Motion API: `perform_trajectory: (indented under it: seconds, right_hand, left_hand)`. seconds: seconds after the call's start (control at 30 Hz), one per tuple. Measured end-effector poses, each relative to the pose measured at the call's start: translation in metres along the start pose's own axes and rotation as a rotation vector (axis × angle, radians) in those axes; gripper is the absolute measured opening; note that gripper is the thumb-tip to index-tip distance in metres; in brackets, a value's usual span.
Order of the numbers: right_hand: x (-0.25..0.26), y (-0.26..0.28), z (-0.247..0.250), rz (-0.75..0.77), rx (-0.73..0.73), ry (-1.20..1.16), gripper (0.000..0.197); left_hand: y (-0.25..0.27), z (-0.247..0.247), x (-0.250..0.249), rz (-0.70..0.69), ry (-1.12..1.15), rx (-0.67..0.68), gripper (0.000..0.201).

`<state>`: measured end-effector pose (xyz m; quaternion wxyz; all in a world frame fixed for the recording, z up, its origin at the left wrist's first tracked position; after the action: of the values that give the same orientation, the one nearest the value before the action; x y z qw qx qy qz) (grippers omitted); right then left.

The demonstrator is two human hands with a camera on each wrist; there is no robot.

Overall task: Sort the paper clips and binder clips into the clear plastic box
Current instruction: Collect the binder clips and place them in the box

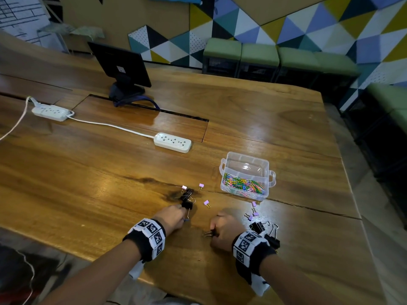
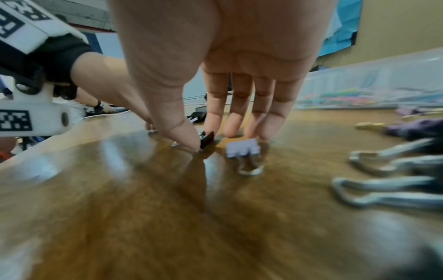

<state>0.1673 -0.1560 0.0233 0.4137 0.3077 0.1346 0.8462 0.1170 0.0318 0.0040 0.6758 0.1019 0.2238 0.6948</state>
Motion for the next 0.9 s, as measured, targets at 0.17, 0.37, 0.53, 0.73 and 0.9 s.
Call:
perform_trajectory:
  seconds: [0.17,0.37,0.53,0.73,0.9]
  right_hand:
    - [-0.041,0.016,0.014,0.070,-0.201,0.010,0.025]
    - [-0.090,0.027,0.030,-0.244,-0.366,-0.042,0.039]
    - [-0.102,0.031,0.025,-0.390,-0.267,-0.115,0.050]
    - [-0.099,0.038,0.013,-0.252,-0.202,-0.208,0.032]
    - [-0.102,0.049,0.011,-0.144,-0.152,-0.278,0.032]
  left_hand:
    - [-0.004,0.012,-0.006,-0.161,0.174,-0.051,0.018]
    - [-0.027,0.060,-0.048,-0.333,0.239,-0.157,0.012]
    - [-0.070,0.096,-0.069,-0.279,0.246,-0.248,0.013]
    - [-0.111,0.115,-0.092,-0.139,0.329,-0.260,0.014]
    - [-0.122,0.102,-0.102,-0.127,0.370,-0.236,0.021]
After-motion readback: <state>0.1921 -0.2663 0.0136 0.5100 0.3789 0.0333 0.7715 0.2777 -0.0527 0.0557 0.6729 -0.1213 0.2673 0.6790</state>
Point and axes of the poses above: each hand's wrist, its own y-axis away from the middle knuckle, its own z-axis out of the back of the hand, x = y × z, the point moved 1 cm from there along -y, towards the middle knuckle, and after that the axes turned 3 degrees about -y, right-handed, at the moved point
